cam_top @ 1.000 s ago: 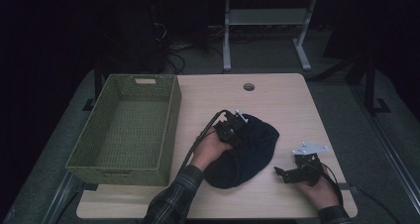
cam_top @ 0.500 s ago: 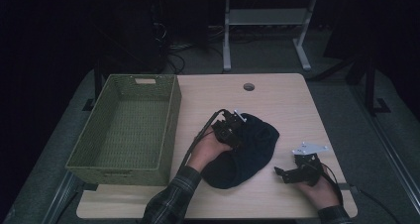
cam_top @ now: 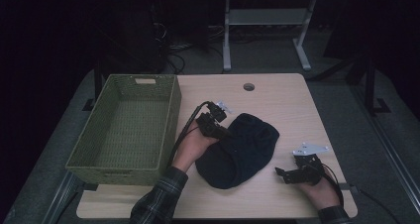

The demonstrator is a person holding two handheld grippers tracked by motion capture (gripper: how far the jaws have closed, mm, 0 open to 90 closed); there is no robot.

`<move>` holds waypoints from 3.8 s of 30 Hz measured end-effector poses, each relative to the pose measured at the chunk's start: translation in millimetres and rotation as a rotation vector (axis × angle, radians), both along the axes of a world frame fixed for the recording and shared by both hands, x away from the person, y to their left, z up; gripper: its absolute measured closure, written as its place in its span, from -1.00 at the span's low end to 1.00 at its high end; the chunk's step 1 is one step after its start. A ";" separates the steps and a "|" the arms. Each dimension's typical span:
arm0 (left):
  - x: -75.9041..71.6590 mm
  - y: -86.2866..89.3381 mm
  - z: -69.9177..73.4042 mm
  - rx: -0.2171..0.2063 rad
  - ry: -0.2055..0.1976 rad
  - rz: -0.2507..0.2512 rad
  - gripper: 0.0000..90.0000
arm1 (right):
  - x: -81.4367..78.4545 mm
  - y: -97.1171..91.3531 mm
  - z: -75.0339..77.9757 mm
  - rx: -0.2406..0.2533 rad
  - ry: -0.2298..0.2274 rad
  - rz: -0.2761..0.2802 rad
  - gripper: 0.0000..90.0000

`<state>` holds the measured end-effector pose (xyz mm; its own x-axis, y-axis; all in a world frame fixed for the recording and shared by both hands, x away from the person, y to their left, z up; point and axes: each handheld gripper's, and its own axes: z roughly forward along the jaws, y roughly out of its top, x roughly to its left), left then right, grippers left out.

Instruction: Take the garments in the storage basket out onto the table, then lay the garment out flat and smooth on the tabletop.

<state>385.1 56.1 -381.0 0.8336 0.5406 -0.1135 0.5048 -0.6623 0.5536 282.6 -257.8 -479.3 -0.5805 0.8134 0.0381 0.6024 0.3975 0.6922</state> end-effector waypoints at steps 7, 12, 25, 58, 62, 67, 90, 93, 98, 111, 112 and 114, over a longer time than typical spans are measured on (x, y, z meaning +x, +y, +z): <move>-4.4 13.9 -6.7 0.003 0.012 0.013 0.99 | -1.8 0.0 0.0 0.008 -0.008 0.003 -0.70; -7.2 22.0 -7.1 -0.010 0.007 0.031 0.99 | -2.2 -0.2 2.3 0.010 0.003 0.005 -0.57; -11.1 26.8 -7.7 -0.001 0.001 0.013 0.99 | -17.2 24.0 25.6 0.148 0.000 0.176 0.62; -16.2 27.9 -11.1 -0.012 0.003 0.014 0.99 | -11.6 96.2 12.9 0.037 0.062 0.364 1.00; -16.0 28.2 -11.0 -0.013 0.003 0.014 0.99 | -12.5 89.6 13.6 0.029 0.067 0.364 1.00; -15.4 28.5 -10.8 -0.019 0.003 0.016 0.99 | -16.4 70.2 14.7 0.020 0.078 0.366 1.00; 17.8 -40.9 -45.0 -0.041 0.042 -0.040 0.98 | -8.9 24.2 18.9 -0.045 0.093 0.334 1.00; 22.3 -50.2 -54.5 0.014 0.053 -0.054 0.99 | -8.4 24.0 18.8 -0.042 0.093 0.336 1.00; 26.7 -52.9 -67.9 0.044 0.074 -0.052 1.00 | -6.7 22.3 18.6 -0.040 0.095 0.332 1.00; 39.1 -36.7 -66.0 0.101 0.031 0.005 1.00 | 7.4 6.0 20.9 -0.075 0.107 0.258 1.00; 40.5 -34.7 -65.8 0.109 0.023 0.009 1.00 | 8.9 4.0 20.8 -0.076 0.107 0.254 1.00; 43.2 -31.3 -65.5 0.121 0.014 0.020 1.00 | 11.7 0.9 21.0 -0.081 0.109 0.244 1.00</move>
<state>428.3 24.8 -446.5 0.8213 0.5675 -0.0582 0.5258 -0.7135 0.4630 294.4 -256.9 -458.3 -0.7559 0.6526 0.0515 0.5510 0.5918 0.5884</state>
